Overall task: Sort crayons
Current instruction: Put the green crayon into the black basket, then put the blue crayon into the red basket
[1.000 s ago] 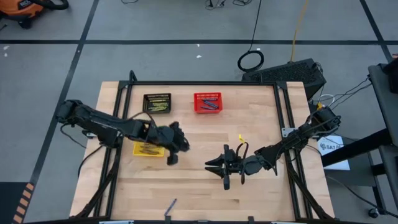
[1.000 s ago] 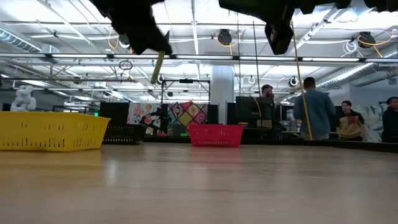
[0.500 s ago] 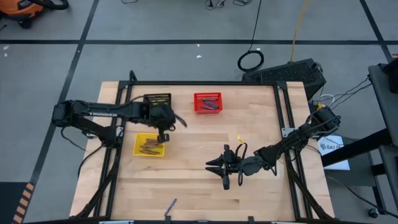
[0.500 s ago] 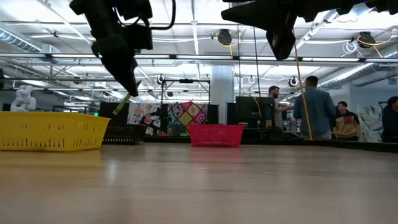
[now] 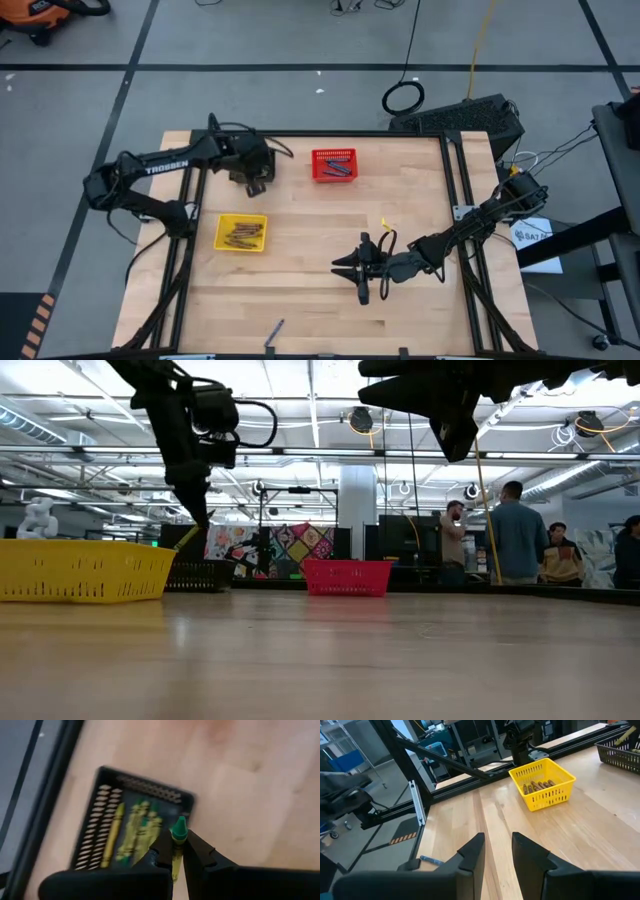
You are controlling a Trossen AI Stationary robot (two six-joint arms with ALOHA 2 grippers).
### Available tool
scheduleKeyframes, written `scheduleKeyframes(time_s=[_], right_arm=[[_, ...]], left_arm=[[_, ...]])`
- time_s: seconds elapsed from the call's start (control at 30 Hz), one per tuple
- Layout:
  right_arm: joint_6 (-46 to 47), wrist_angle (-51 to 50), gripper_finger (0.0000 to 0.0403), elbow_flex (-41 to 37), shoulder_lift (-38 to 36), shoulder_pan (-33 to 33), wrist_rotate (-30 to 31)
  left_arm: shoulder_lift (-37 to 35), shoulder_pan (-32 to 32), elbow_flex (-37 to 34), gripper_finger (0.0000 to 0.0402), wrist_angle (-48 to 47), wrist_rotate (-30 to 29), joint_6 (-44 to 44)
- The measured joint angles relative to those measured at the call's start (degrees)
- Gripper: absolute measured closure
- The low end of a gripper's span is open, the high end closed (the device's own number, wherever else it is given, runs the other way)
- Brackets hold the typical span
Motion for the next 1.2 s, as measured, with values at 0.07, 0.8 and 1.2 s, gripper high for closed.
scheduleKeyframes(time_s=[0.07,0.8,1.2], right_arm=[[-0.02,0.04,0.0319,-0.02,0.02,-0.02,0.00],[0.00,-0.88,0.0319,-0.04,0.02,-0.22,0.00],[0.07,-1.17,0.0319,-0.04,0.02,-0.22,0.02]], left_arm=[[0.04,2.75,0.00,0.0389,0.02,0.00,1.10],[7.60,12.35,0.00,0.0327,0.07,-1.49,1.87],[7.04,8.56,2.37,0.0315,-15.19,2.08,-6.29]])
